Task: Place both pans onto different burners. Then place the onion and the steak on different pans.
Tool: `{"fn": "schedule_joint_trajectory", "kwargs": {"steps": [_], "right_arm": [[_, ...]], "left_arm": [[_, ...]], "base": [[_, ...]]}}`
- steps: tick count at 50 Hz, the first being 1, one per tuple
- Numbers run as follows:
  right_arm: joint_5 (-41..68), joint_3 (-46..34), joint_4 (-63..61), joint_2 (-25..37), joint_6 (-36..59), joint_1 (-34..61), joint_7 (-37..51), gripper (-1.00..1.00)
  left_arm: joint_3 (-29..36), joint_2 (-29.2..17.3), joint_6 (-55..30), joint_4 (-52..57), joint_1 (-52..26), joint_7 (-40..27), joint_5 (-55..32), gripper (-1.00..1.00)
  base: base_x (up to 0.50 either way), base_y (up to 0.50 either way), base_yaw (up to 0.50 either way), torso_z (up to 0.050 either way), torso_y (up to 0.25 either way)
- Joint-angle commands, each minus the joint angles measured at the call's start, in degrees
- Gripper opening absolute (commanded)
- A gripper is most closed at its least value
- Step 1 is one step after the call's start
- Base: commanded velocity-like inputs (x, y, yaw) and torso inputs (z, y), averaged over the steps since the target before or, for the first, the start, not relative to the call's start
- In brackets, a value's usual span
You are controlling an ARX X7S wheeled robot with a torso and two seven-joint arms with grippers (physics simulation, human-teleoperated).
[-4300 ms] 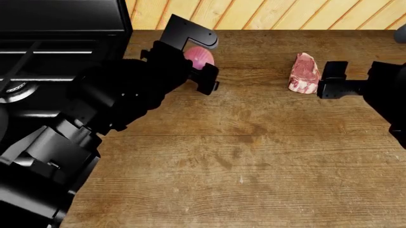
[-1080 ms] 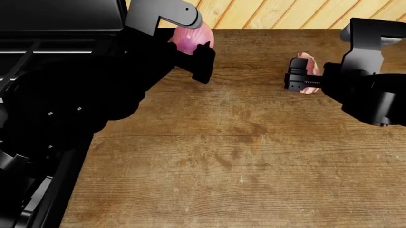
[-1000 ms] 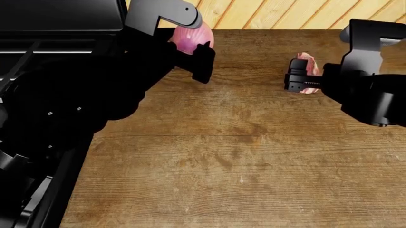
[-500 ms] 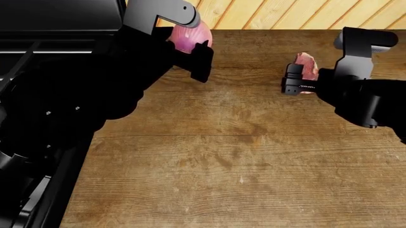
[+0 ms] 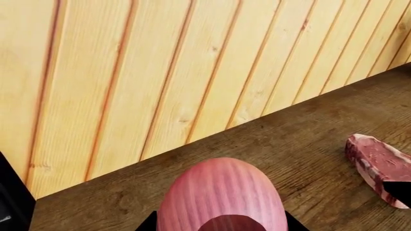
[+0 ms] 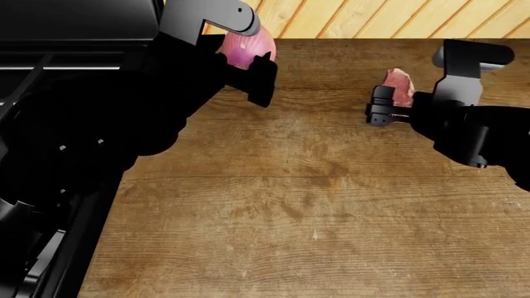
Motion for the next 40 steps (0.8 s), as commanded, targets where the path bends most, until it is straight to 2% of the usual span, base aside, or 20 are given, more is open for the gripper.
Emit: {"fn": "schedule_joint_trajectory", "kwargs": {"steps": [1, 13, 40], "right_arm": [[0.36, 0.0, -0.09, -0.14, -0.21, -0.33, -0.18, -1.0], [0.9, 0.2, -1.24, 0.43, 0.41, -0.09, 0.64, -1.0], [13.45, 4.9, -19.69, 7.15, 7.94, 0.39, 12.17, -1.0]], "left_arm": [[-0.18, -0.03, 0.36, -0.07, 0.0, -0.65, -0.67, -1.0], [-0.07, -0.06, 0.53, -0.06, 0.2, -0.66, -0.63, -1.0], [0.45, 0.47, 1.12, 0.5, 1.76, -1.16, -0.79, -1.0]], "base": [[0.0, 0.0, 0.0, 0.0, 0.0], [0.0, 0.0, 0.0, 0.0, 0.0], [0.0, 0.0, 0.0, 0.0, 0.001]]}}
